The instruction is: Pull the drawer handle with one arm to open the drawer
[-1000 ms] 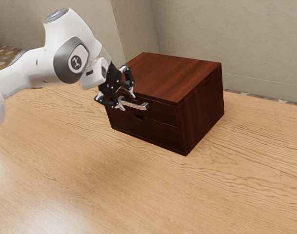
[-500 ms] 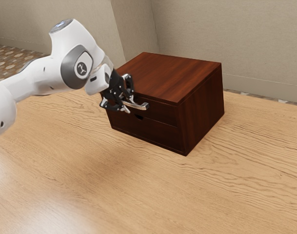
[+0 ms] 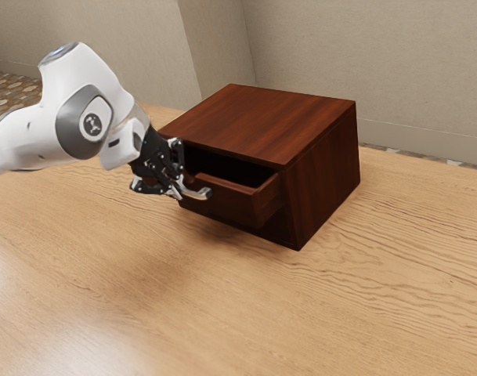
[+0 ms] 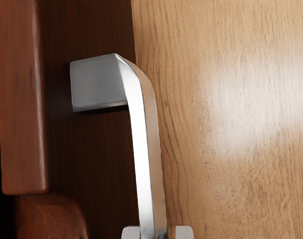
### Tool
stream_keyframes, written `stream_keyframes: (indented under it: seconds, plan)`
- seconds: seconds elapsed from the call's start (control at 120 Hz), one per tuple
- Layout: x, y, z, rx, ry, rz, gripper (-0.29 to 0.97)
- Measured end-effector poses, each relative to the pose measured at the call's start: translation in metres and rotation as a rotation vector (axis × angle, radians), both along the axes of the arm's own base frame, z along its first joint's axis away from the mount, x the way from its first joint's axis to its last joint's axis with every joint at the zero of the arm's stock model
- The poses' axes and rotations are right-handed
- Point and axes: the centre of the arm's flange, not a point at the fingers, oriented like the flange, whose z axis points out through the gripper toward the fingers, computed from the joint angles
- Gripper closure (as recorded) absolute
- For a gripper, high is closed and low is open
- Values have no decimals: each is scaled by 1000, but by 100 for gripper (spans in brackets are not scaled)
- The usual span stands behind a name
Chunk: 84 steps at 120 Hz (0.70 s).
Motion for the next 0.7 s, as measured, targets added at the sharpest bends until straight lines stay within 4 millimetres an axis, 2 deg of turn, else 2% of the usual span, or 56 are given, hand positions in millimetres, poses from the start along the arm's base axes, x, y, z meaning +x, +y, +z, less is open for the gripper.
stream_keyframes:
  seconds: [0.1,0.283,0.517,0.7]
  plan:
    - [-17,-1,4,10,1,-5,79]
    - [-41,-2,-1,15,12,-9,79]
    - [-64,-13,1,39,16,-45,79]
    - [-84,-4,3,33,9,-49,79]
